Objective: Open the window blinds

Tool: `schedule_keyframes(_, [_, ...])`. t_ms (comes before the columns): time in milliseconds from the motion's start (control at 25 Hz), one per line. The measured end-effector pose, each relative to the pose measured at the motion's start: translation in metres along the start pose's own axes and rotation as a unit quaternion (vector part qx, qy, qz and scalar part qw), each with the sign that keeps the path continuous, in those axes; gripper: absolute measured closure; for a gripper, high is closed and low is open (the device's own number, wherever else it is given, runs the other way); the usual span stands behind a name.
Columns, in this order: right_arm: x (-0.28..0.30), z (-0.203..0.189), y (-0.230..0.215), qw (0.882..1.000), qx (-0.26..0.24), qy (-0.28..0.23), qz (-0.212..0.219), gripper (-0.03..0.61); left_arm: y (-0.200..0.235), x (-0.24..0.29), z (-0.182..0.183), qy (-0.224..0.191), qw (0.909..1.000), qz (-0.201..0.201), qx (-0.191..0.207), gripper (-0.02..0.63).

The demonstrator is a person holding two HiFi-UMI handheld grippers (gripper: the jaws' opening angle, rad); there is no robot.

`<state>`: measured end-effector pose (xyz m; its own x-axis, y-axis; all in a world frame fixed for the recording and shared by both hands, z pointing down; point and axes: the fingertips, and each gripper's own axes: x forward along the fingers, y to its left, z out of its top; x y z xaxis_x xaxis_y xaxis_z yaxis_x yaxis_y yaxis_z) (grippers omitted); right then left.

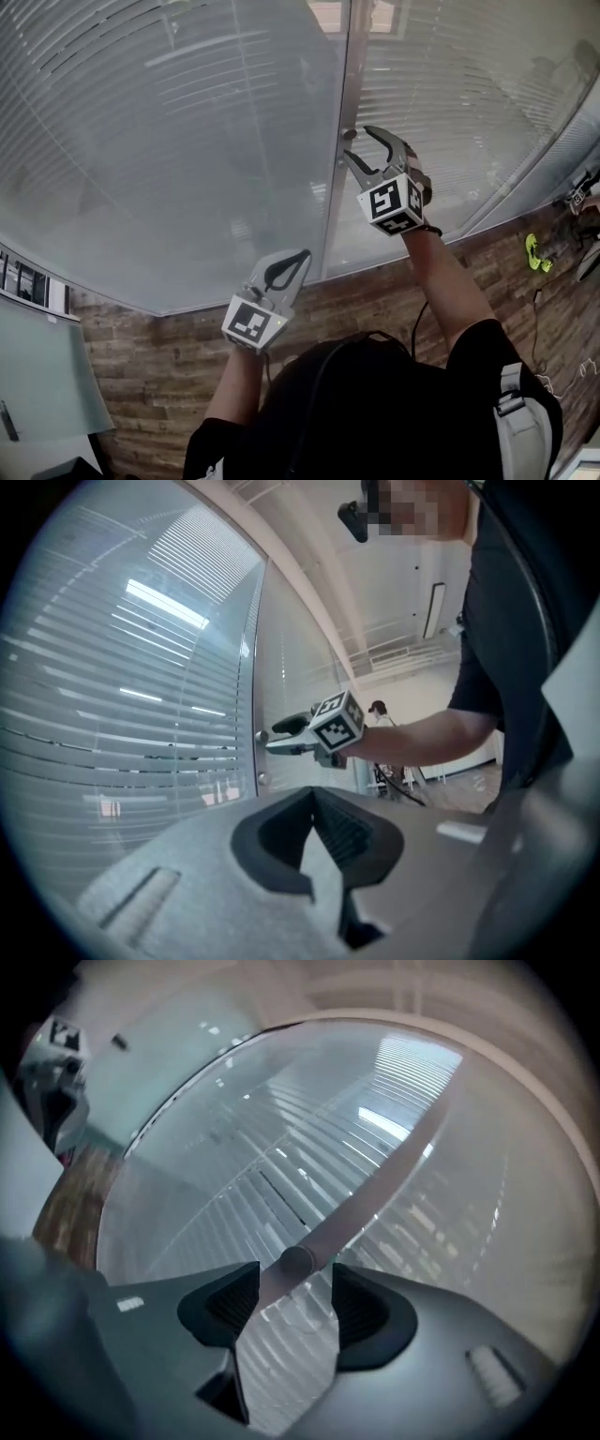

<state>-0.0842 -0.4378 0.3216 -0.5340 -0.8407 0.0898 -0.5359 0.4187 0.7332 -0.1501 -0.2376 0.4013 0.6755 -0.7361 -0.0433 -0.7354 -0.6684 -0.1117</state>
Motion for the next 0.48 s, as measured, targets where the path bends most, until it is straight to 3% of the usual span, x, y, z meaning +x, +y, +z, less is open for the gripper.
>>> schedule_keyframes(80, [0.001, 0.010, 0.001, 0.995, -0.100, 0.010, -0.001, 0.330, -0.002, 0.000, -0.001, 0.001, 1.0000, 0.000, 0.004, 0.609])
schedule_keyframes(200, [0.005, 0.008, 0.005, 0.979, -0.200, 0.029, 0.011, 0.333, -0.004, 0.000, -0.004, 0.001, 1.0000, -0.002, -0.002, 0.609])
schedule_keyframes(320, [0.009, 0.003, 0.007, 0.969, -0.243, 0.044, 0.021, 0.341, -0.002, -0.001, 0.000, -0.001, 1.0000, -0.001, -0.006, 0.609])
schedule_keyframes(480, [0.013, 0.007, 0.009, 0.966, -0.255, 0.043, 0.021, 0.350, 0.003, -0.004, -0.001, -0.009, 0.9999, 0.007, -0.004, 0.609])
